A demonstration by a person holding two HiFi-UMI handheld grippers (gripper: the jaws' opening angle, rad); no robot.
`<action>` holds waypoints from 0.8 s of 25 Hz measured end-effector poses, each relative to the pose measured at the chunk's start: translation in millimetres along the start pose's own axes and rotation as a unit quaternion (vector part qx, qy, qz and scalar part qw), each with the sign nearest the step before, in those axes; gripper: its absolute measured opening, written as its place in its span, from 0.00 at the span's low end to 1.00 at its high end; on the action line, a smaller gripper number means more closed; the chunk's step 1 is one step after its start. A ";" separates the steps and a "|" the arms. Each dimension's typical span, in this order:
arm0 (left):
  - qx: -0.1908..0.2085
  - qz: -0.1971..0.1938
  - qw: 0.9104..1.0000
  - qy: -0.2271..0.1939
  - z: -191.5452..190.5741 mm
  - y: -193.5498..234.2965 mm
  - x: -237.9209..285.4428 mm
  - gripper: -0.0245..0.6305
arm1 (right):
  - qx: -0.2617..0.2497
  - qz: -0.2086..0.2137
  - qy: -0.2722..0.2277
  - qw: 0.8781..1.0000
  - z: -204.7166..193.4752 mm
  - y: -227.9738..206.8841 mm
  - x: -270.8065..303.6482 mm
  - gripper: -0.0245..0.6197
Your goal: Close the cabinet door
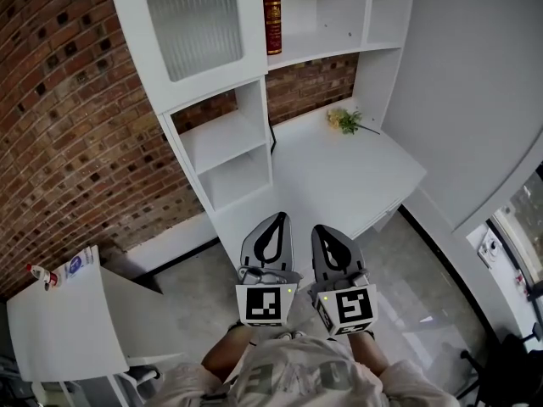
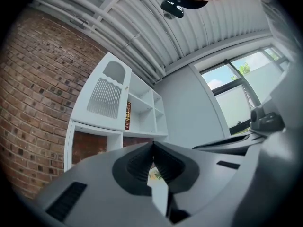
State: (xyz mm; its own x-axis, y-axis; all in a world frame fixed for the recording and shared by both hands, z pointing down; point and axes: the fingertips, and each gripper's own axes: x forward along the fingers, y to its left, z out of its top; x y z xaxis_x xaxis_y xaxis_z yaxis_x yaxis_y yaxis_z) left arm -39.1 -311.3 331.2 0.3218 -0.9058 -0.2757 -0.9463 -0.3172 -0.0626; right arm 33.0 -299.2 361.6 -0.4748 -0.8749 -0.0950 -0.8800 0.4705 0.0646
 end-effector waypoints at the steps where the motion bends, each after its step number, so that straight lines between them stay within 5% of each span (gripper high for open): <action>1: 0.003 -0.001 1.000 0.001 0.6 -0.6 1.2 0.06 | 0.001 -0.002 0.000 1.000 0.7 -1.4 -0.9 0.06; 20: -0.023 -0.013 1.000 -0.012 22.7 -13.4 8.7 0.06 | 0.009 -0.040 -0.013 0.999 10.4 -31.2 -12.0 0.06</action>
State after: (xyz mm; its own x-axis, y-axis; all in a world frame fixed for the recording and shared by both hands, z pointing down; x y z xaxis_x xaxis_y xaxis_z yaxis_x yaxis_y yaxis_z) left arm -24.3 -308.6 307.9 0.3444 -0.8902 -0.2982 -0.9353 -0.3530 -0.0265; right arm 66.0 -302.2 350.4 -0.4020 -0.9071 -0.1245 -0.9155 0.4004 0.0386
